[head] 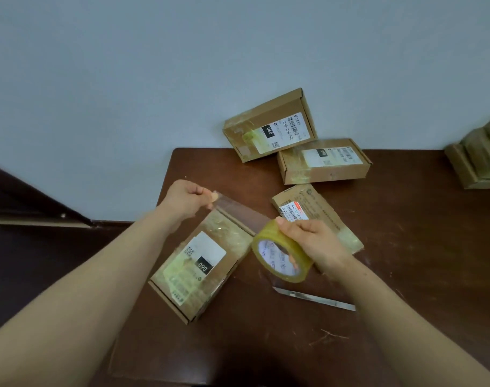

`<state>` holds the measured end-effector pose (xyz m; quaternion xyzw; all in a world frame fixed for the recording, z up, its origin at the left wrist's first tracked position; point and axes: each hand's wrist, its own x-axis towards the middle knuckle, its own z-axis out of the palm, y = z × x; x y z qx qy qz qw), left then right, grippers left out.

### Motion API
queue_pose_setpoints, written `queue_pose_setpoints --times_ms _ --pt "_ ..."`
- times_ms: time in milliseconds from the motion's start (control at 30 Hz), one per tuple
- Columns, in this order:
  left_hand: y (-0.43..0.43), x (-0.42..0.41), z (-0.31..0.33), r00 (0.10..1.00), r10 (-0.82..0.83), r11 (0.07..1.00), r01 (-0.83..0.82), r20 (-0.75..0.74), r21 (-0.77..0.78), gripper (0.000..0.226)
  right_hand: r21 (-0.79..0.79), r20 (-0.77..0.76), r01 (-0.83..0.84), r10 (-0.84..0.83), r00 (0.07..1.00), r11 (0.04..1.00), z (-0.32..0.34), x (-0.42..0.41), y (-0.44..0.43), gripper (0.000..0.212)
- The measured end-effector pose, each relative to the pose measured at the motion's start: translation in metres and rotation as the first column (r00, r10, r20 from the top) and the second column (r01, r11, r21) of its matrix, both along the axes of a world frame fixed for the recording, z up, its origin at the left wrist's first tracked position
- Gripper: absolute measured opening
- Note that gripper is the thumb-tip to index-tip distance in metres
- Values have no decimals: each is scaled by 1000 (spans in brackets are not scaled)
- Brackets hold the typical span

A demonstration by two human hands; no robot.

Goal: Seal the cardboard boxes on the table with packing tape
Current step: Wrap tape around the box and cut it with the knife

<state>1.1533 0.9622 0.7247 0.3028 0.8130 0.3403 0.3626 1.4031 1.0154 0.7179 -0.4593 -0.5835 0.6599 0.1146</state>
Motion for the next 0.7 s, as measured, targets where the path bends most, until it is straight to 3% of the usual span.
queue_pose_setpoints --times_ms 167,300,367,500,600,700 --pt "10 -10 -16 993 -15 999 20 116 -40 18 -12 135 -15 16 991 1000 -4 -13 6 47" --pt "13 -15 -28 973 46 996 -27 227 -83 11 84 260 -26 3 966 996 -5 -28 10 37" --pt "8 -10 -39 972 56 998 -57 230 -1 16 53 281 -16 0 960 998 -5 -33 12 27" --pt "-15 11 -64 988 31 962 -71 152 265 17 -91 417 -202 221 882 975 -5 -39 21 53" --pt "-25 18 -79 994 38 943 -68 98 327 13 -131 475 -311 335 813 941 -9 -48 28 68" --pt "-30 20 -84 997 55 928 -72 56 366 12 -151 522 -402 418 743 903 -15 -55 31 70"
